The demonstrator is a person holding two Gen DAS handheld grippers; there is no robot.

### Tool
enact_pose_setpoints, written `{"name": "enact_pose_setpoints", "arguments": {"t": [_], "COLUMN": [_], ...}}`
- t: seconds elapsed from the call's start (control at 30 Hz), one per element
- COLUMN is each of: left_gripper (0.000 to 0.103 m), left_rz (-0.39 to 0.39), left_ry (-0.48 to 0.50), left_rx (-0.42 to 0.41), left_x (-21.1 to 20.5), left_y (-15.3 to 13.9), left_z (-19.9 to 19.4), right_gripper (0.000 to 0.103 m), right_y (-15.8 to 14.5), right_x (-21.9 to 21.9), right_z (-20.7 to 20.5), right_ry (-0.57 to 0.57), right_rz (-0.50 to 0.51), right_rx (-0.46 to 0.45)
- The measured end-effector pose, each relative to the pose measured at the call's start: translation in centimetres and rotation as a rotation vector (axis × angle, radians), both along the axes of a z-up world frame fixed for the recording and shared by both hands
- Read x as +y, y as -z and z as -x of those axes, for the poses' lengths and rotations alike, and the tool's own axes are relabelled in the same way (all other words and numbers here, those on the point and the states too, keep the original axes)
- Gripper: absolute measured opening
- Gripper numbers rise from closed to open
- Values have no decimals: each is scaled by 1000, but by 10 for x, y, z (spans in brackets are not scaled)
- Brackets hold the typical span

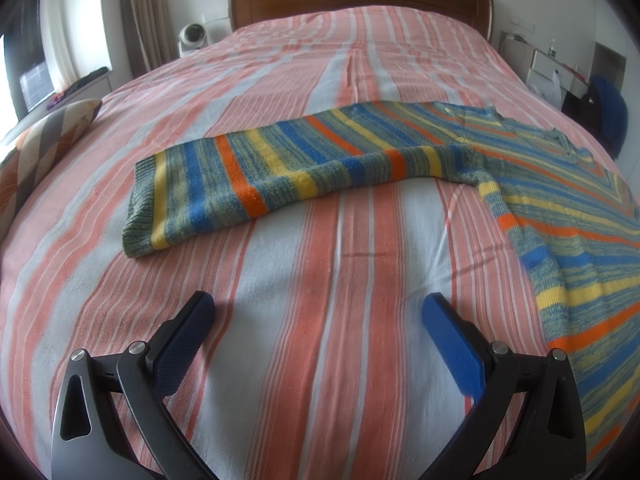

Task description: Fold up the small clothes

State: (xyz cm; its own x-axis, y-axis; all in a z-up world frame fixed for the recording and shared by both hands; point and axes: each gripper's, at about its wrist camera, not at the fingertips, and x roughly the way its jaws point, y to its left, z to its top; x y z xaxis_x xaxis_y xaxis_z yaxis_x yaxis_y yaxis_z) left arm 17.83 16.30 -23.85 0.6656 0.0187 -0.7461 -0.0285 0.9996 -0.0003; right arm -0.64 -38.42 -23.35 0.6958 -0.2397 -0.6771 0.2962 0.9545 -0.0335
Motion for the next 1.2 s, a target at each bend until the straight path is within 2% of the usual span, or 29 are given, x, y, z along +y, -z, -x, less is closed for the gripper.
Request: {"name": "enact_pose_setpoints", "arguments": {"t": [0.2,0.3,0.37,0.4,0.43,0.53,0.6,0.73,0.8,0.83,0.97,1.07,1.1,1.13,1.17,1.2], "left_gripper": [103,103,103,103,103,103,103,103,103,103,103,103,103,103,103,103], "left_rz": [0,0,-1,-1,-1,0,1,-2,2,2,1,34,47,51,56,62], "left_ry": [0,0,0,0,0,-1,-1,-1,0,0,-3,-35,-60,-72,-85,-90], "left_rx": [0,0,0,0,0,0,0,-2,1,5,13,71,102,122,144,147], "left_x": [1,2,1,1,1,1,1,1,1,1,0,2,3,1,0,-2], "left_y": [0,0,0,0,0,0,0,0,0,0,-2,-3,-5,-5,-7,-8], "left_z": [0,-1,0,0,0,0,0,1,0,-1,0,-5,-8,-8,-7,-5], "right_gripper": [102,102,102,102,102,102,90,81,72,71,52,42,29,20,4,4], "right_y": [-2,-10,-21,-31,-41,-64,-66,-41,-27,-19,-3,8,10,9,6,0], "right_x": [1,0,-14,-27,-41,-89,-129,-179,-191,-196,-204,-208,-209,-207,-207,-204], "right_z": [0,-4,-4,-5,-8,-23,-40,-72,-84,-92,-114,-125,-127,-132,-130,-133], "right_ry": [2,-11,-32,-48,-49,-2,70,146,187,206,222,232,231,226,217,201], "right_rz": [0,-25,-164,-269,-331,-424,-523,-789,-852,-892,-950,-1008,-1015,-991,-959,-912], "right_rx": [-1,57,49,22,4,-25,-13,36,54,49,24,-14,-18,-1,16,34]}}
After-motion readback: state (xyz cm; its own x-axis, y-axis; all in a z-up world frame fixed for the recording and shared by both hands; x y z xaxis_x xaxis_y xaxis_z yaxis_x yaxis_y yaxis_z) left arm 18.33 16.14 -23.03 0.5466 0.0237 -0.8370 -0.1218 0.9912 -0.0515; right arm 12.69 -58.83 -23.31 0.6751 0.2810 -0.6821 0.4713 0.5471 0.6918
